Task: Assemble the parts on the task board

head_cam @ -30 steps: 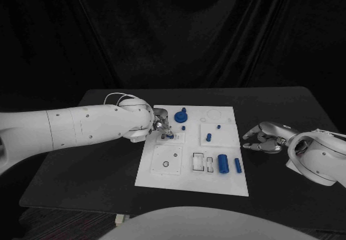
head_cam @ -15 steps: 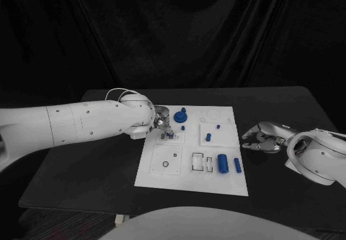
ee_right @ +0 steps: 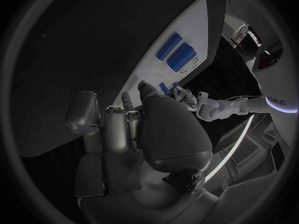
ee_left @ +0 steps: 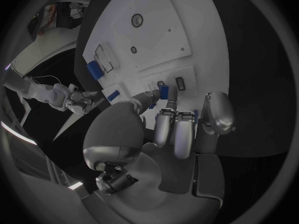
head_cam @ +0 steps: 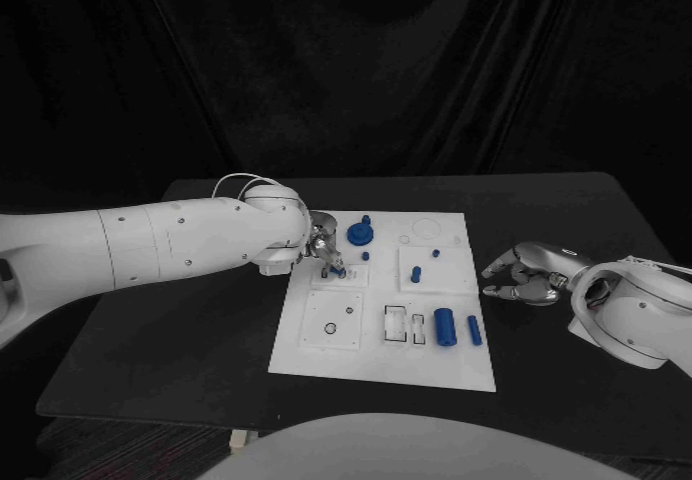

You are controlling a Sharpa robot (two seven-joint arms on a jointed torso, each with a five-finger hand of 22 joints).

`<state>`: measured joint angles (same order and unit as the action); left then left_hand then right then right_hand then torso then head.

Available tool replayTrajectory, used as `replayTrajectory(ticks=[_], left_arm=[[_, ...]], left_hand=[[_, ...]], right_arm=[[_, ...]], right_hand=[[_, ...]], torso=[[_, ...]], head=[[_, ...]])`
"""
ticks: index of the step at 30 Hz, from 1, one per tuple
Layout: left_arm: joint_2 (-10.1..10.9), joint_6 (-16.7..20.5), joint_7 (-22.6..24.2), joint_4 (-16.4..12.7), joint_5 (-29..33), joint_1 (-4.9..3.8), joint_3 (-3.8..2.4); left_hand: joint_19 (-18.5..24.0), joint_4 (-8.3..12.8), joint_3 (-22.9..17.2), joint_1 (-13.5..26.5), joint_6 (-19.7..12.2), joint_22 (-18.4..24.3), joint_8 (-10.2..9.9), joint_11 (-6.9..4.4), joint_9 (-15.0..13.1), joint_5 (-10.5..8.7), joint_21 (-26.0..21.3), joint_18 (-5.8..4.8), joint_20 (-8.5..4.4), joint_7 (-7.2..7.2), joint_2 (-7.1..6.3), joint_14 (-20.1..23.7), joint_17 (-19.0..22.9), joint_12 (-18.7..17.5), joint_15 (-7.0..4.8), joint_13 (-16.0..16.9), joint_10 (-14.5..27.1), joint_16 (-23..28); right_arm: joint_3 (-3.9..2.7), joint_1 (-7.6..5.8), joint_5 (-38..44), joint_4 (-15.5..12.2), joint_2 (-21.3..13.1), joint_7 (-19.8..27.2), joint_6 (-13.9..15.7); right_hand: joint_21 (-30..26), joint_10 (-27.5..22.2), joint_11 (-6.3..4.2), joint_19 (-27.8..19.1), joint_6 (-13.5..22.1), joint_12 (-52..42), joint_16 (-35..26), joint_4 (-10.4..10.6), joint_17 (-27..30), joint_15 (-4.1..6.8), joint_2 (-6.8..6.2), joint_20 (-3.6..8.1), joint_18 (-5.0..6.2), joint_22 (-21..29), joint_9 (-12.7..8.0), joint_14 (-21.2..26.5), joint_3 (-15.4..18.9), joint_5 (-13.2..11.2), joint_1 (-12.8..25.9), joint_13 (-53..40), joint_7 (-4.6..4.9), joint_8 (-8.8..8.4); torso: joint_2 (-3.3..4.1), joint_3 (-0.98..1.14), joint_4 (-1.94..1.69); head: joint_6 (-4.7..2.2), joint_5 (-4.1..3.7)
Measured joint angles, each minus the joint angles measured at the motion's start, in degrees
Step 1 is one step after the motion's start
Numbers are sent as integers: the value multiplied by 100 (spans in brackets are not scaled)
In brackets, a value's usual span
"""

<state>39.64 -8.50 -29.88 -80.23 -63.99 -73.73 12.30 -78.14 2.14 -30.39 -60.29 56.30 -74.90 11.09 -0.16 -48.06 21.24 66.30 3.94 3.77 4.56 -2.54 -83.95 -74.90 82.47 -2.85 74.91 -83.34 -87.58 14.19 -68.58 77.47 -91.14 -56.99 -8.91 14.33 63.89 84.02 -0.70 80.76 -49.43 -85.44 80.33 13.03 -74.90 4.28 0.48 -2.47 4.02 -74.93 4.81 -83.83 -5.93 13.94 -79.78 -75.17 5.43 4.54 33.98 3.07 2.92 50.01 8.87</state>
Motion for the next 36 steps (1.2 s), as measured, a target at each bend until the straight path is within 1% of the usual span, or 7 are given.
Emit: replayTrajectory(ticks=[10, 18, 21, 25, 26, 34, 36], left_arm=[[-59, -186, -88, 50, 2, -7, -10], [-88, -271, -121, 79, 6, -11, -9], [-103, -299, -129, 93, 6, -11, -8], [-125, -331, -136, 123, 6, -11, -10], [-131, -336, -137, 129, 6, -11, -11], [-153, -350, -137, 157, 7, -11, -14], [-155, -350, -133, 160, 7, -11, -14]], left_hand=[[0, 0, 1, 16, 15, 0, -15, 0, -1, 0, 0, 0, 0, -14, -14, 0, 0, 0, 0, 0, 0, 0], [0, -1, 1, 31, 15, 0, 10, 0, -7, -29, 0, 0, 0, -14, -29, 0, 0, 0, 0, 0, 0, 0], [0, -1, 1, 54, 14, 0, 11, 0, -17, -33, 0, 0, 0, -14, -7, 0, 0, 0, 0, 0, 0, 0], [0, -1, 2, 53, 14, 0, 11, 0, -21, -33, 0, 0, 0, -13, -7, 0, 0, 0, 0, 0, 0, 0], [0, -1, 2, 53, 14, 0, 11, 0, -20, -33, 0, 0, 0, -13, -7, 0, 0, 0, 0, 0, 0, 0], [0, -17, -14, 76, 13, 0, 11, 0, -15, -67, 0, 0, 0, -13, 16, 0, 0, 0, 0, 0, 0, 0], [0, -17, -14, 100, 13, 0, 11, 0, -14, -77, 0, 0, 0, -13, 39, 0, 0, 0, 0, 0, 0, 0]], right_arm=[[0, 1, 0, 13, 9, 1, -1], [0, 5, 0, 17, 13, 1, -1], [0, 7, 0, 18, 14, 1, -1], [0, 8, 0, 18, 15, 1, -1], [0, 8, 0, 18, 15, 1, -1], [0, 11, 0, 19, 15, 1, -1], [0, 11, 0, 19, 15, 1, -1]], right_hand=[[0, 0, 0, 0, 0, -9, 1, -15, 0, 0, 8, 0, 0, 1, 0, 0, -16, 0, -8, 1, 0, 0], [0, 0, 0, 0, 0, -4, 1, -15, 0, 0, 7, 0, 0, 1, 1, 0, -15, 20, -7, 2, 0, -13], [0, 0, 0, 0, 0, 6, 1, -15, 0, 0, 6, 0, 0, 1, 1, 0, -16, 24, -6, 2, 0, -21], [0, 0, 0, 0, 0, 7, 2, -15, 0, 0, 4, 0, 0, 1, -1, 0, -16, 23, -8, 2, 0, -21], [0, 0, 0, 0, 0, 7, 2, -15, 0, 0, -18, 0, 0, 2, -4, 0, -15, 23, -30, 2, 0, -21], [0, 0, 0, 0, 0, 7, 2, -15, 0, 0, -19, 0, 0, 2, -4, 0, -15, 23, -30, 2, 0, -21], [0, 0, 0, 0, 0, 6, 2, -15, 0, 0, -19, 0, 0, 2, -4, 0, -15, 23, -29, 2, 0, -21]], torso=[[0, 0, 0], [0, -1, 0], [-1, -1, 0], [-1, -1, -1], [-1, -1, 0], [-1, -2, 0], [-1, -2, 0]], head=[[0, 15], [0, 32], [0, 36], [0, 37], [0, 37], [0, 32], [0, 32]])
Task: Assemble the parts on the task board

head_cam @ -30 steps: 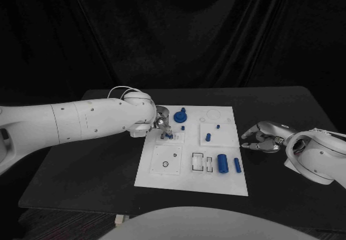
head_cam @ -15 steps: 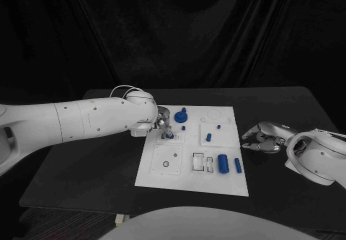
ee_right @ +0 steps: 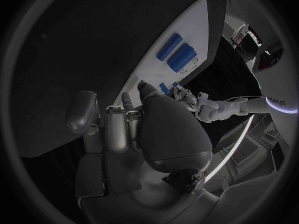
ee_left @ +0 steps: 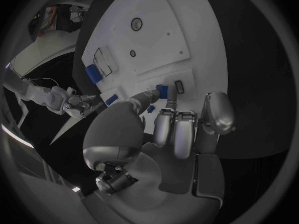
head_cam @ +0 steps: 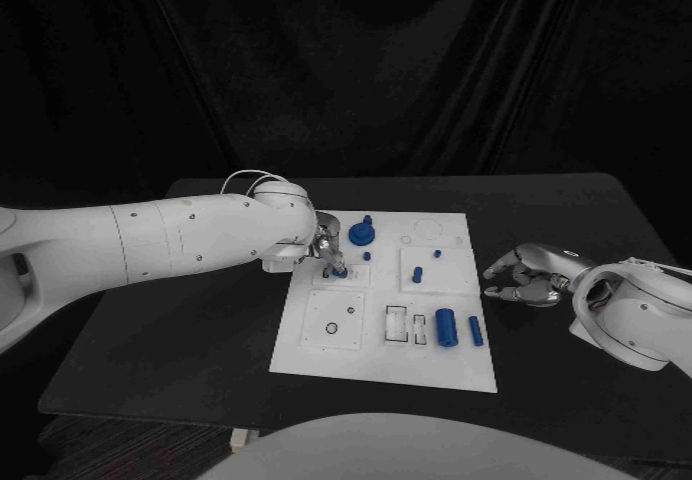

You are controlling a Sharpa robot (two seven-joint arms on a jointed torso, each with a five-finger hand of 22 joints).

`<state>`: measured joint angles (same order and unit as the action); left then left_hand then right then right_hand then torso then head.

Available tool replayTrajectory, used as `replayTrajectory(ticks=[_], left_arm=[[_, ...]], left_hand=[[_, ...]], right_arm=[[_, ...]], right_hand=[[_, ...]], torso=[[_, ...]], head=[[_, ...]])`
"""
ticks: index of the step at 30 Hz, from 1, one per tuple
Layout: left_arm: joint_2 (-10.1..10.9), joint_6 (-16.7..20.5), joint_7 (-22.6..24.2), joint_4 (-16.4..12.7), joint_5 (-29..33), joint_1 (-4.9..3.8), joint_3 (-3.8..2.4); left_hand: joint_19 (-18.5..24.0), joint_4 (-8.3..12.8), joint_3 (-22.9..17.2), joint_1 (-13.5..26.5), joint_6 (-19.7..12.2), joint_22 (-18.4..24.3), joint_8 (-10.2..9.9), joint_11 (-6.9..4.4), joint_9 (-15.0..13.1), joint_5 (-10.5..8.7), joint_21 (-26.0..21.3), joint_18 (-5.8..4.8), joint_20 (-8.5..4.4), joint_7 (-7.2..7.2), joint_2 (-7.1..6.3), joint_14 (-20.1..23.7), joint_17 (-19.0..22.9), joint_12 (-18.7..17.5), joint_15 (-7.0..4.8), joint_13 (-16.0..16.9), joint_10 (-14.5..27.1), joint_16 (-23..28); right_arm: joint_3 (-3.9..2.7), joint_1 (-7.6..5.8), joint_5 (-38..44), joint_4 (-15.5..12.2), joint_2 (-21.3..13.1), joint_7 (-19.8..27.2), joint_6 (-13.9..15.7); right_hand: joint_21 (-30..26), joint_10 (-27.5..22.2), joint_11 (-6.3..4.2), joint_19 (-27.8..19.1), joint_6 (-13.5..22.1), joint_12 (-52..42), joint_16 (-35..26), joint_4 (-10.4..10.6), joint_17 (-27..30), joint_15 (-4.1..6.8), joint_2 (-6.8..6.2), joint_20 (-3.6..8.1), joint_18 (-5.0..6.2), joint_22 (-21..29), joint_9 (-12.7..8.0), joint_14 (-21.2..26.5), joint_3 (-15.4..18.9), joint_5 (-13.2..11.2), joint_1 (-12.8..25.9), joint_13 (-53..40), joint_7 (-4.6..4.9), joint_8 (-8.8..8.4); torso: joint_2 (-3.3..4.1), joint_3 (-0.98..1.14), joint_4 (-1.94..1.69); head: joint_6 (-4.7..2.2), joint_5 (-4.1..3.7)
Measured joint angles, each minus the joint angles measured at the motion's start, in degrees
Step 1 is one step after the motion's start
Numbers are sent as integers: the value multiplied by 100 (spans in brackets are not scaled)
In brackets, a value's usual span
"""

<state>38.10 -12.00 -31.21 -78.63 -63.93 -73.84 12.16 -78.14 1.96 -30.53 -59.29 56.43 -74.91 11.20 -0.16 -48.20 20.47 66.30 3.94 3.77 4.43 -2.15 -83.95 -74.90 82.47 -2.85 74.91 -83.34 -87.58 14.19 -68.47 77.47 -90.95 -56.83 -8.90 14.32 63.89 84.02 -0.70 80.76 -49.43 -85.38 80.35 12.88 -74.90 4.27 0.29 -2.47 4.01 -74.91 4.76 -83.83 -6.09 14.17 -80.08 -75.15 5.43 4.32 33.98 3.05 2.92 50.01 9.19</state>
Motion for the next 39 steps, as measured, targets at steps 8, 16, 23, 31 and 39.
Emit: replayTrajectory(ticks=[8, 16, 23, 31, 39], left_arm=[[4, 25, 41, 2, -1, 0, 4], [13, 54, 116, -9, -8, 1, 13], [6, 54, 156, 19, -11, 3, 17], [-14, 57, 185, 41, -16, 3, 17], [-47, 59, 187, 76, -22, 3, 13]], left_hand=[[0, -25, -24, 44, -1, 0, 0, 0, 7, -1, 0, 49, 0, 1, 44, 0, 0, 0, 0, 0, 0, 0], [21, -72, -71, 173, -16, 0, 0, 18, 11, 41, -23, 48, 21, -9, 53, 0, 0, -22, 0, 0, 25, 0], [75, -93, -255, 391, -26, 0, 0, 38, 20, 19, -76, 48, 33, -3, 90, -21, 0, -22, 20, 0, 45, 12], [84, -124, -337, 560, -24, 0, 37, 37, -4, -45, -76, 47, 42, -5, 95, 0, 0, -45, 41, 0, 45, 20], [104, -54, -436, 647, 37, 0, 211, 16, -245, -53, -99, 47, 21, -65, 120, 0, 0, -44, 41, 0, 66, 20]], right_arm=[[0, 2, 0, 1, 1, 0, 0], [0, 4, 0, 1, 1, -1, 0], [0, 4, 0, 1, 2, -2, 0], [0, 5, 0, 0, 4, -3, 0], [0, 5, 0, -1, 7, -4, -2]], right_hand=[[0, 0, 0, 0, 0, -5, 0, -25, 0, 0, 1, 0, 0, 0, 1, 0, -25, 25, -1, 0, 0, 0], [0, 0, 0, 0, 0, -24, 0, -26, 0, 0, 25, 0, 0, 0, -5, 0, -26, 27, -25, 0, 0, 0], [-21, -9, 9, 0, 0, -5, 0, -48, 0, -6, 19, 0, 0, 1, -12, 5, -48, 66, -77, 0, 0, 0], [-22, -9, 10, 0, 0, -3, 0, -71, 0, -10, 33, 0, 0, -4, -18, 9, -71, 88, -91, -1, 0, 0], [-21, -10, 10, 0, 0, -7, 0, -87, 0, -11, 24, 0, 0, -4, -23, 10, -87, 117, -132, -1, 0, 0]], torso=[[1, 0, 0], [0, 0, -1], [1, 1, -1], [1, 1, -1], [1, 1, -1]], head=[[0, -11], [0, -10], [0, -10], [0, -14], [0, -9]])
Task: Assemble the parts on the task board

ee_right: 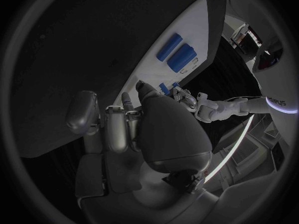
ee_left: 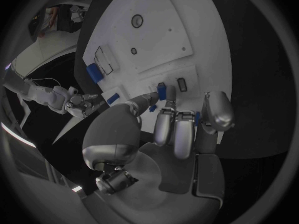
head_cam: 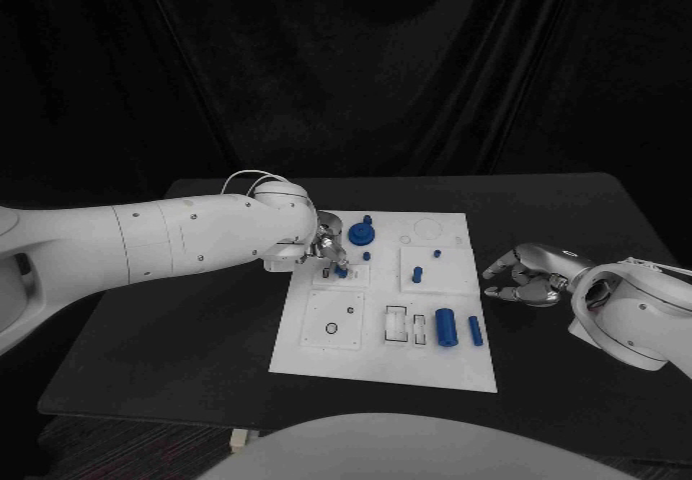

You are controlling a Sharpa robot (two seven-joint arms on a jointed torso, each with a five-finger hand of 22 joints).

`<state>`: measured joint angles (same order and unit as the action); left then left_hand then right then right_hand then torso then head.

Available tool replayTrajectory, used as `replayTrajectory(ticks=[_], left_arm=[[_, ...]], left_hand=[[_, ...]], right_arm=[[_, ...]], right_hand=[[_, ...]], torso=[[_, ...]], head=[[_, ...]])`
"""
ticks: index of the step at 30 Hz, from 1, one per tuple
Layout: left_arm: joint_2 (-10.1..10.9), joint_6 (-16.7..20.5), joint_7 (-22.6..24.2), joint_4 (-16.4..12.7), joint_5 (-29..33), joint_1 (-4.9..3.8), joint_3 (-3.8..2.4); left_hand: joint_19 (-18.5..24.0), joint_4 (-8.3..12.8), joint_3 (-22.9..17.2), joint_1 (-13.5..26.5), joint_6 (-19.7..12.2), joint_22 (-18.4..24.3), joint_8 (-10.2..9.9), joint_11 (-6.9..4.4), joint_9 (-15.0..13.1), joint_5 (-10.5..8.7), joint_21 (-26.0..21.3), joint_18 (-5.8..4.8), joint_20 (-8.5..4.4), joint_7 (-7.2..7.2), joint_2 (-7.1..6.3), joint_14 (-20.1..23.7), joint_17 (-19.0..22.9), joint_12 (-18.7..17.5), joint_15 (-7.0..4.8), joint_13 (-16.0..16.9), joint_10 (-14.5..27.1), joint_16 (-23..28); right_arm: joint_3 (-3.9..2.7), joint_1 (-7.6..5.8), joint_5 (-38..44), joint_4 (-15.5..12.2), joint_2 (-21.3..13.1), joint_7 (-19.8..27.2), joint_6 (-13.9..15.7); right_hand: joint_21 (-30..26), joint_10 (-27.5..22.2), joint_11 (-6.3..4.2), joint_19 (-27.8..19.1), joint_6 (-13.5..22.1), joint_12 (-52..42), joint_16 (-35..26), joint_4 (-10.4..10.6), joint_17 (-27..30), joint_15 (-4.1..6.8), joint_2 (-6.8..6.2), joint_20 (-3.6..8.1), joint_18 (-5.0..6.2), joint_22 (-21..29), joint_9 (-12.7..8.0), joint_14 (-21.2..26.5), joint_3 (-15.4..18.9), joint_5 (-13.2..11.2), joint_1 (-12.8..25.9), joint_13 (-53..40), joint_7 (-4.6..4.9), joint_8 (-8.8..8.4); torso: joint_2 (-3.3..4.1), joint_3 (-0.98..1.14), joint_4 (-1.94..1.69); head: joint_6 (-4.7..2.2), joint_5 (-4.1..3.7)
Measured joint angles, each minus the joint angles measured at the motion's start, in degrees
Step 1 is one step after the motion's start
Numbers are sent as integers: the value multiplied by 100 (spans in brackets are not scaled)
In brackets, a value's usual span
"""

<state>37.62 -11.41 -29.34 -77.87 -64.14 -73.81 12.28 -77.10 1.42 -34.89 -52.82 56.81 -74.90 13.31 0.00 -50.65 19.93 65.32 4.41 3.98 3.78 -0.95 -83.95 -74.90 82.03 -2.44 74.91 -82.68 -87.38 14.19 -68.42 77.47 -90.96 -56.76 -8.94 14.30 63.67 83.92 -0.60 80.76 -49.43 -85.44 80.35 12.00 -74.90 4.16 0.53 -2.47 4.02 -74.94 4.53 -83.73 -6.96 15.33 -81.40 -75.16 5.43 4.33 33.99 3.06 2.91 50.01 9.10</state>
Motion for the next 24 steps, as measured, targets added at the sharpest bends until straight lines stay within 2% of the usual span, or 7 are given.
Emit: replayTrajectory(ticks=[17, 20, 22, 24], left_arm=[[-78, -22, -20, 64, -3, -2, -6], [-86, -28, -29, 70, -3, -2, -7], [-94, -29, -39, 72, -3, -3, -9], [-101, -30, -49, 74, -3, -3, -9]], left_hand=[[0, 25, -24, 7, 1, 0, 56, 0, -99, -3, -20, 0, 0, 2, -8, 0, 0, -22, 0, 0, 0, 0], [0, 79, -35, 7, -1, 0, 123, 0, -157, -3, 14, -1, 0, 1, -8, 0, 0, -22, 0, 0, 0, 0], [0, 120, -25, 8, -13, 0, 177, -12, -215, -12, 25, -1, 0, -10, -8, 0, 0, -11, 0, 0, -13, 0], [0, 170, -20, 22, -22, 0, 237, -32, -293, -13, 58, -1, 0, -19, -23, 0, 0, 5, 0, 0, -32, 0]], right_arm=[[0, 0, 0, 3, 11, -2, -2], [0, 1, 0, 7, 12, -2, -2], [0, 1, 0, 12, 14, -2, -2], [0, 3, 0, 17, 16, -2, -2]], right_hand=[[0, -9, 10, 0, 0, -3, 0, -16, 0, -12, -8, 0, 0, 1, -5, 5, -16, 39, -6, 0, 0, -23], [-22, -9, 10, 0, 0, 4, 0, -32, 0, -13, -8, 0, 0, 2, -11, 5, -32, 61, -5, -1, 0, -23], [-22, -9, 10, 0, 0, 74, 0, -32, 0, -13, -8, 0, 0, 2, -11, 4, -32, 61, -5, -636, 0, -23], [-22, -9, 10, 0, 0, 60, 0, -32, 0, -14, -8, 0, 0, 2, -10, 4, -32, 61, -5, -632, 0, -23]], torso=[[-1, 0, 0], [-1, 0, 0], [-1, 0, 0], [-1, 0, 0]], head=[[0, -7], [0, -8], [0, -9], [0, -9]])
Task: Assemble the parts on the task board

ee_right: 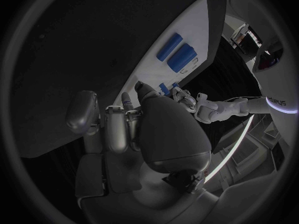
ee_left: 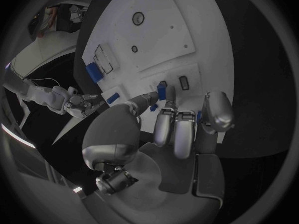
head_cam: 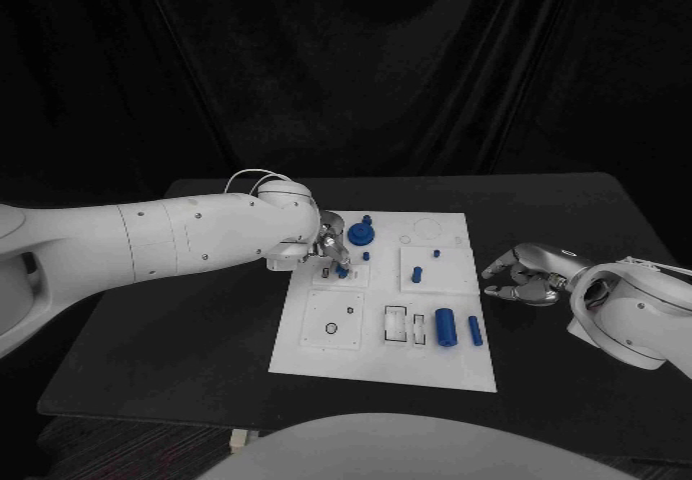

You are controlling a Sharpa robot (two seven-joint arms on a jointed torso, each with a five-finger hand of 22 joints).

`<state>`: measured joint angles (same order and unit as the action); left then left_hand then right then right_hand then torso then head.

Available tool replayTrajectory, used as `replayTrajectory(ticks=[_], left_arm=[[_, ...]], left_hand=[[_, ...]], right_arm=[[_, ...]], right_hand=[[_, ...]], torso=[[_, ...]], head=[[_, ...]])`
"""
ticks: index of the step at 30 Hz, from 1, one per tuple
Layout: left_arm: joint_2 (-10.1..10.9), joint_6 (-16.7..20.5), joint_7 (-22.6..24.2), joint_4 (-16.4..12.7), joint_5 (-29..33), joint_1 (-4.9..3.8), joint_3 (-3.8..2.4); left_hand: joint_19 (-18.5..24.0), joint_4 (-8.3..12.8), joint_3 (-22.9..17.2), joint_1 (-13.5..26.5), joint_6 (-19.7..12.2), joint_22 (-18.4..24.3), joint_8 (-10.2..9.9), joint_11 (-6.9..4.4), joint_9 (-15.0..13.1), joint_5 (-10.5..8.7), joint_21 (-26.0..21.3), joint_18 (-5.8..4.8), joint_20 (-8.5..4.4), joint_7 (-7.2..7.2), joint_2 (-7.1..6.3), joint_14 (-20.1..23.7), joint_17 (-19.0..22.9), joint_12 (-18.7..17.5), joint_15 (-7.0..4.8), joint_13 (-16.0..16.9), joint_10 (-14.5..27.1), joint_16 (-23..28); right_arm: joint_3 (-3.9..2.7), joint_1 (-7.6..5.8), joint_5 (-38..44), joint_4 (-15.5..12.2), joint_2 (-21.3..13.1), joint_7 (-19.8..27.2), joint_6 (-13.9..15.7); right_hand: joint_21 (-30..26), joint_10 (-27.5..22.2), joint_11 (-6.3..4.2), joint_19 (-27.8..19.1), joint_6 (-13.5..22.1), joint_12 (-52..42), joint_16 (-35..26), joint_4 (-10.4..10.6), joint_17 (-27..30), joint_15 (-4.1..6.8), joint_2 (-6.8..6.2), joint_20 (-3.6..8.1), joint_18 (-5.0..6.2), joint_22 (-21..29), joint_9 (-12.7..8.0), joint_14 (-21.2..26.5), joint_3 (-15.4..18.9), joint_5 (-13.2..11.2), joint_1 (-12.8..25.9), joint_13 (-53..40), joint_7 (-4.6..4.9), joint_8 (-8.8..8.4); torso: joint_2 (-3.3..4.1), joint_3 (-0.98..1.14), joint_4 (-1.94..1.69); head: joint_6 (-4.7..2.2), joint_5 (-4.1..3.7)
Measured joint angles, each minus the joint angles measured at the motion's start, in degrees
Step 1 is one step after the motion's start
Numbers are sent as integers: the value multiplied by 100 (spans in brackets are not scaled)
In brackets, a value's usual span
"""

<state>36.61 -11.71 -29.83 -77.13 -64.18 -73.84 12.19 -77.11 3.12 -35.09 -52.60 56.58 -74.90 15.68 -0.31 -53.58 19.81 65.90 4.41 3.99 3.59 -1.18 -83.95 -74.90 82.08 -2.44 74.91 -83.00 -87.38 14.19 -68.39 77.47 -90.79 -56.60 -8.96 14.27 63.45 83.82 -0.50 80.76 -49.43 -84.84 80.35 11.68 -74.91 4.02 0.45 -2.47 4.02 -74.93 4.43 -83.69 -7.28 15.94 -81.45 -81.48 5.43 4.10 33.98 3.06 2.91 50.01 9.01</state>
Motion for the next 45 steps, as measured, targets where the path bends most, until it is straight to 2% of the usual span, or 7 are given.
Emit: replayTrajectory(ticks=[9, 18, 41, 42, 43, 45], left_arm=[[-37, -2, -45, 13, 0, -3, -3], [-47, -22, -111, 7, 1, -5, -4], [-36, -96, -247, -19, 9, -5, -6], [-38, -98, -248, -14, 9, -5, -6], [-41, -99, -249, -7, 9, -5, -6], [-49, -107, -252, 14, 8, -7, -6]], left_hand=[[-54, 120, 129, 15, 44, 0, 186, -52, -290, 66, 79, -1, -54, -47, -15, 0, 0, 49, -43, 0, -52, -6], [-97, 132, 264, -43, 74, 0, 317, -81, -478, -54, 131, -1, -97, -115, -20, 0, 0, 85, -84, 0, -81, -47], [-125, 80, 372, -79, 104, 0, 361, -81, -545, -78, 167, -1, -124, -143, 16, 0, 0, 111, -83, 0, -81, -69], [-125, 57, 395, -79, 93, 0, 339, -81, -545, -102, 167, -1, -124, -134, 16, 0, 0, 111, -83, 0, -81, -69], [-125, 25, 428, -80, 47, 0, 292, -81, -538, -204, 167, -1, -124, -131, 17, 0, 0, 111, -84, 0, -81, -69], [-125, -125, 595, -59, -74, 0, 81, -61, -372, -761, 141, -1, -124, -90, 96, 0, 0, 111, -83, 0, -101, -69]], right_arm=[[0, 10, 0, 13, 6, 0, 0], [0, 12, 0, 15, 7, 2, 3], [0, 16, 0, 24, 13, 4, 4], [0, 16, 0, 25, 14, 4, 4], [0, 17, 0, 25, 14, 4, 4], [0, 17, 0, 25, 14, 4, 4]], right_hand=[[0, 0, 0, 0, 0, -21, 0, 0, 0, 0, 0, 0, 0, 1, 0, 0, 0, 26, 0, 1, 0, 0], [0, 0, 0, 0, 0, -21, 0, -15, 0, 0, 0, 0, 0, 1, 0, 0, -15, 63, 0, 1, 0, 0], [0, 0, 0, 0, 0, -36, -22, -15, 0, 0, -17, 0, 0, 2, -5, 0, -15, 65, -14, 1, 0, 0], [0, 0, 0, 0, 0, -36, -22, -15, 0, 0, -17, 0, 0, 2, -5, 0, -15, 65, -15, 1, 0, 0], [0, 0, 0, 0, 0, -36, -22, -15, 0, 0, -24, 0, 0, 2, -5, 0, -15, 65, -22, 1, 0, 0], [0, 0, 0, 0, 0, -36, -22, -15, 0, 0, -23, 0, 0, 2, -5, 0, -15, 65, -20, 1, 0, 0]], torso=[[-1, 0, 1], [0, 0, 1], [-1, 0, 0], [-1, 0, 0], [-1, 1, 0], [-1, 0, 0]], head=[[0, 6], [0, 1], [0, 32], [0, 35], [0, 36], [0, 38]])
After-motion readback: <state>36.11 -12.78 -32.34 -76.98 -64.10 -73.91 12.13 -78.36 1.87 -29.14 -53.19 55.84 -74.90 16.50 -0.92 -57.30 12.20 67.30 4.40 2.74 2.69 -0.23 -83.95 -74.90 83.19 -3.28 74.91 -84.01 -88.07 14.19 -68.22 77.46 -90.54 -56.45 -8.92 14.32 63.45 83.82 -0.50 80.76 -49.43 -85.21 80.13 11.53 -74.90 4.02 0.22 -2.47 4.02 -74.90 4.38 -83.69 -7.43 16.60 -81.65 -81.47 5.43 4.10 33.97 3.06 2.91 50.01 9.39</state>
